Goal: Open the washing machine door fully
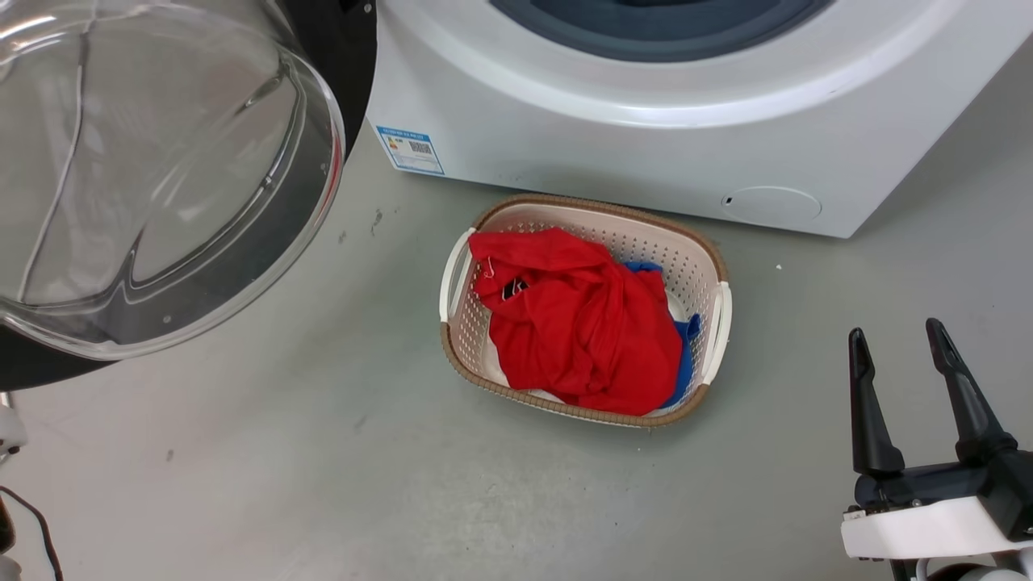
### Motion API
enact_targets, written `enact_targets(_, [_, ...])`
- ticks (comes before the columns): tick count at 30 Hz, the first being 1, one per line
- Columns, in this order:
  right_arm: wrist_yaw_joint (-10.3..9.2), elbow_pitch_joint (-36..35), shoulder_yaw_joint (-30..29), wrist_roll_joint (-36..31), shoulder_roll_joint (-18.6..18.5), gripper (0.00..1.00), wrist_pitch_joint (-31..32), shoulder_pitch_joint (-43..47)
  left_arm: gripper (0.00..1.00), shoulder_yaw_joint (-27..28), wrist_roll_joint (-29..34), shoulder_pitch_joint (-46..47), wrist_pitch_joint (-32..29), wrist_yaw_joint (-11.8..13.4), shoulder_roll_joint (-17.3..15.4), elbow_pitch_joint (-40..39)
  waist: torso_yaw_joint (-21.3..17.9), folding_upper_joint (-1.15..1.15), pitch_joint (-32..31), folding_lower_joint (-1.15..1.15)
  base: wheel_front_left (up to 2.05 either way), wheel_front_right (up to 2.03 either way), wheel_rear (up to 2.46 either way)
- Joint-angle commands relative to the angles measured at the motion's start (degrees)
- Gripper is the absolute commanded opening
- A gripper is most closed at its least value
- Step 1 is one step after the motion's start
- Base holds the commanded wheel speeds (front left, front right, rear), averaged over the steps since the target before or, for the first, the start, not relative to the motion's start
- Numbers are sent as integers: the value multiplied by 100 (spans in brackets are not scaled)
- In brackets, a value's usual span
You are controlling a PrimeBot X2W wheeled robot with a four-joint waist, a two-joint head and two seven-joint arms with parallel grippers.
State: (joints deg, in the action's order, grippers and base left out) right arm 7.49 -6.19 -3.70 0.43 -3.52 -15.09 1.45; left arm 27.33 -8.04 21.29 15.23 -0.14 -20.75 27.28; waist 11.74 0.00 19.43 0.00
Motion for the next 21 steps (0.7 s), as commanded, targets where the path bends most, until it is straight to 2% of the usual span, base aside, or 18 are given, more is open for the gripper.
enact_targets(1, [1, 9, 9, -22, 1, 100, -11, -38, 0, 46, 42, 89, -15, -22, -42, 35, -6, 0, -61, 0, 0, 0, 0])
enact_targets(8, [0, 82, 24, 51, 52, 100, -11, 55, 0, 101, 266, -205, -14, -151, 118, -351, -90, 0, -404, 0, 0, 0, 0])
enact_targets(14, [0, 106, 19, 167, 67, 100, -11, 175, 0, -3, 555, -594, -14, -207, 301, -1105, -177, 0, -779, 0, 0, 0, 0])
enact_targets(21, [1, 117, -122, 408, 70, 100, -11, 390, 0, -378, 780, -1119, -14, -310, 654, -2147, -263, 0, -1251, 0, 0, 0, 0])
